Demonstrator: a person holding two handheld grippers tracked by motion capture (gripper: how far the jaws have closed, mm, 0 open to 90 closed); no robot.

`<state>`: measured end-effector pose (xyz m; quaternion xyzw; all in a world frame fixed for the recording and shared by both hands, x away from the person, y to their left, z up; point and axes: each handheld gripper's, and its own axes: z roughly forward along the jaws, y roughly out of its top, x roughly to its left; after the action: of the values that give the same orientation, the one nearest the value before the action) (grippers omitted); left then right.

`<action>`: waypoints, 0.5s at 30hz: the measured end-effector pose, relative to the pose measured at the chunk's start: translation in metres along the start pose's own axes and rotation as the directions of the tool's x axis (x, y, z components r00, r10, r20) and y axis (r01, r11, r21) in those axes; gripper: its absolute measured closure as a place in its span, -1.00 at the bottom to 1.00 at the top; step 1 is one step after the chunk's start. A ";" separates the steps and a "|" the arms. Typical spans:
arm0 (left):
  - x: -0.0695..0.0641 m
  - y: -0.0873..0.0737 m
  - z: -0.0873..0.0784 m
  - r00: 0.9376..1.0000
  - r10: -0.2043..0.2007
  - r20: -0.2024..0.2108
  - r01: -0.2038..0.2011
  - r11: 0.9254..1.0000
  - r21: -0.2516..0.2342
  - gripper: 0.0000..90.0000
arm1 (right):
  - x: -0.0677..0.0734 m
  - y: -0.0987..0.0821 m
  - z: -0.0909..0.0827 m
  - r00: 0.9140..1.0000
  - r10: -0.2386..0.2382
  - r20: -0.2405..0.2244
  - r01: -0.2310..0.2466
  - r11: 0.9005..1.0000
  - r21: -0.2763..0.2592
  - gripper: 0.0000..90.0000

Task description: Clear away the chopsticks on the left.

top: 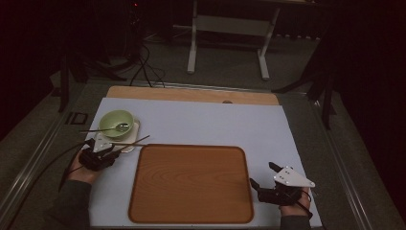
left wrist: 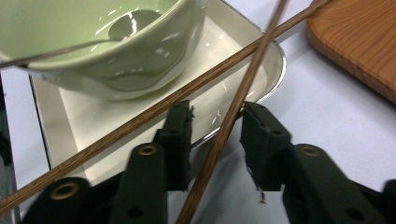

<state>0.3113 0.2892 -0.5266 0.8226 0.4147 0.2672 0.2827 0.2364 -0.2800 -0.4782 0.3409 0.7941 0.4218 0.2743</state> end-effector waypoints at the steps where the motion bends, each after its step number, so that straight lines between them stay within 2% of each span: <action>1: -0.001 0.001 0.000 1.000 0.012 -0.004 -0.012 1.000 0.004 0.55 | 0.000 0.000 0.000 1.000 0.000 -0.001 0.000 1.000 0.000 -0.70; 7: -0.007 0.008 0.000 0.999 0.049 -0.011 -0.049 0.999 0.017 0.68 | 0.000 0.000 0.000 1.000 0.001 -0.006 -0.001 1.000 0.003 -0.70; 10: -0.008 0.011 -0.001 0.999 0.049 -0.006 -0.048 0.999 0.019 0.86 | 0.000 0.000 0.000 1.000 0.002 -0.007 -0.002 1.000 0.003 -0.70; 15: -0.011 0.015 0.000 0.998 0.056 -0.003 -0.056 0.998 0.030 0.90 | 0.000 0.000 0.000 1.000 0.003 -0.008 -0.003 1.000 0.002 -0.70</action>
<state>0.3137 0.2729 -0.5188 0.8375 0.3961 0.2701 0.2623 0.2365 -0.2802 -0.4781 0.3406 0.7952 0.4227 0.2702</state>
